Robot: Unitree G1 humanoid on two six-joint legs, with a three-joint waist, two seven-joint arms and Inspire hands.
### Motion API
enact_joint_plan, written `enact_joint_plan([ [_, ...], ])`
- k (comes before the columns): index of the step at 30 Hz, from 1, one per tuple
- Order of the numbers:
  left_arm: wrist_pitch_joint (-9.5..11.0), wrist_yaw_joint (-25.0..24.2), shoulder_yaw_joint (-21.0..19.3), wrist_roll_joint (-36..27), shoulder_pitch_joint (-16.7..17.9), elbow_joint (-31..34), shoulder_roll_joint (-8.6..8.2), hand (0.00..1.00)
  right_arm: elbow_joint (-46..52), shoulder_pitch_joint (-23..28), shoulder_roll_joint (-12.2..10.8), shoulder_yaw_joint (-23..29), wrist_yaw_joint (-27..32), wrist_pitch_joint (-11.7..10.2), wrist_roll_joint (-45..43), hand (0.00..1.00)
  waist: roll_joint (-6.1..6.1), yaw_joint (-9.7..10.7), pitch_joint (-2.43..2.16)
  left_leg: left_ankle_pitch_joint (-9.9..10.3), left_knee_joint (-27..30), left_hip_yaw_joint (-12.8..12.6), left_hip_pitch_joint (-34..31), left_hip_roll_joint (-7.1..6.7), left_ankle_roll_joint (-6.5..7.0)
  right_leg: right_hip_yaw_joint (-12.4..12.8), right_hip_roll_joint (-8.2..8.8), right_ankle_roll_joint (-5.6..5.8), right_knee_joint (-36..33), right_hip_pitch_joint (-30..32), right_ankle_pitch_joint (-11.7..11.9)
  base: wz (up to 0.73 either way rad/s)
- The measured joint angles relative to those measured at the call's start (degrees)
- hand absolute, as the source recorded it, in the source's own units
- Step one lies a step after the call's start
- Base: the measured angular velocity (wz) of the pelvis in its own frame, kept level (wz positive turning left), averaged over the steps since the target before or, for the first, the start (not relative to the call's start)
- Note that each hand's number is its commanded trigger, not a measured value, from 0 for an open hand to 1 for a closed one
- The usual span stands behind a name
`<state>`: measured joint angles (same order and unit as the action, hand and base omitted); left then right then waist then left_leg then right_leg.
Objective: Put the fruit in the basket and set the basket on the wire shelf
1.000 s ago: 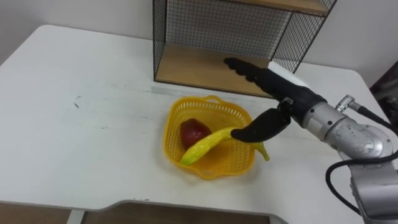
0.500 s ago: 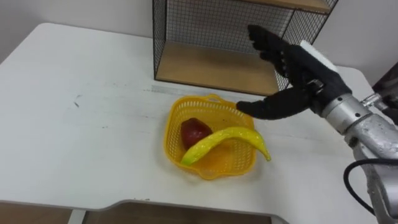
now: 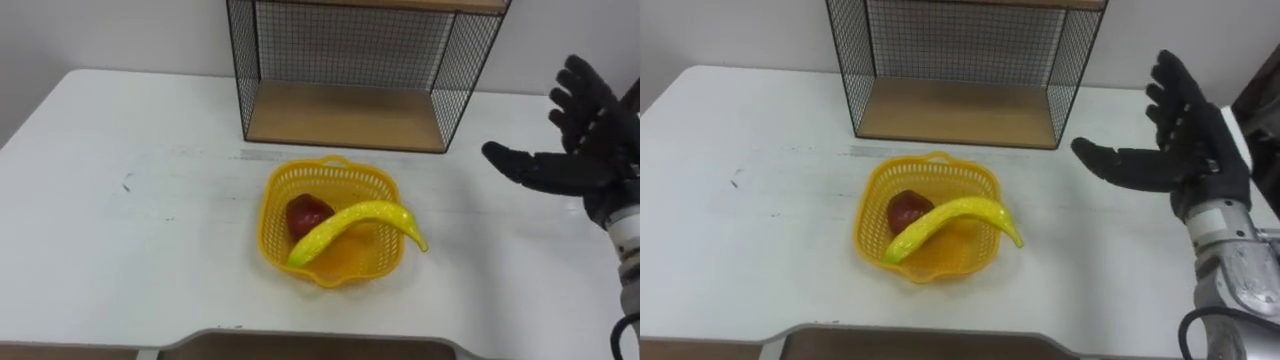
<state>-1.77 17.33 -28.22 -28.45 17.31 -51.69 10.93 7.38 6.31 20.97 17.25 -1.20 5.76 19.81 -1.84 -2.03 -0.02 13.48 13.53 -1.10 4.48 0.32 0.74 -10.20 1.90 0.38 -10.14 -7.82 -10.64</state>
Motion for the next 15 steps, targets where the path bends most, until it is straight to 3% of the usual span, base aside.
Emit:
enact_joint_plan([
  [5, 0.7, 10.3, -7.0, -6.1, 0.2, 8.1, 0.71, 0.00, -0.2, 1.5, 0.0, 0.6, 5.8, 0.0, 0.8, 0.00, 0.41, -0.3, -0.28, 0.0, -0.1, 0.0, 0.1, 0.01, 0.00, 0.4, -0.11, 0.01, 0.4, 0.0, 0.0, -0.02],
  [7, 1.6, 15.2, -9.7, -8.3, 0.6, 13.6, 1.72, 0.00, -0.1, 2.9, 0.0, 2.4, 9.0, 0.0, 0.8, 0.00, 0.75, -2.1, -0.50, 0.0, -0.2, -0.1, 0.2, 0.01, 0.01, 0.4, -0.10, 0.02, 0.3, 0.1, 0.0, 0.00],
  [11, 2.2, 22.7, -12.5, -8.5, 1.3, 22.7, 2.09, 0.00, 1.4, 6.0, -0.1, 4.0, 12.8, 0.0, 1.0, 0.00, 1.83, -3.4, -1.07, 0.0, -0.9, 0.1, 0.3, -0.05, 0.02, 0.3, -0.02, 0.03, 0.3, 0.3, 0.0, 0.00],
  [15, 2.8, 31.8, -16.8, -7.9, 1.5, 32.5, 2.27, 0.00, 2.3, 8.7, -0.1, 4.6, 16.8, 0.0, 0.1, 0.00, 2.88, -4.6, -0.95, 0.0, -0.9, 0.2, 0.2, -0.03, 0.01, 0.6, -0.08, 0.03, 0.3, 0.5, 0.0, 0.00],
])
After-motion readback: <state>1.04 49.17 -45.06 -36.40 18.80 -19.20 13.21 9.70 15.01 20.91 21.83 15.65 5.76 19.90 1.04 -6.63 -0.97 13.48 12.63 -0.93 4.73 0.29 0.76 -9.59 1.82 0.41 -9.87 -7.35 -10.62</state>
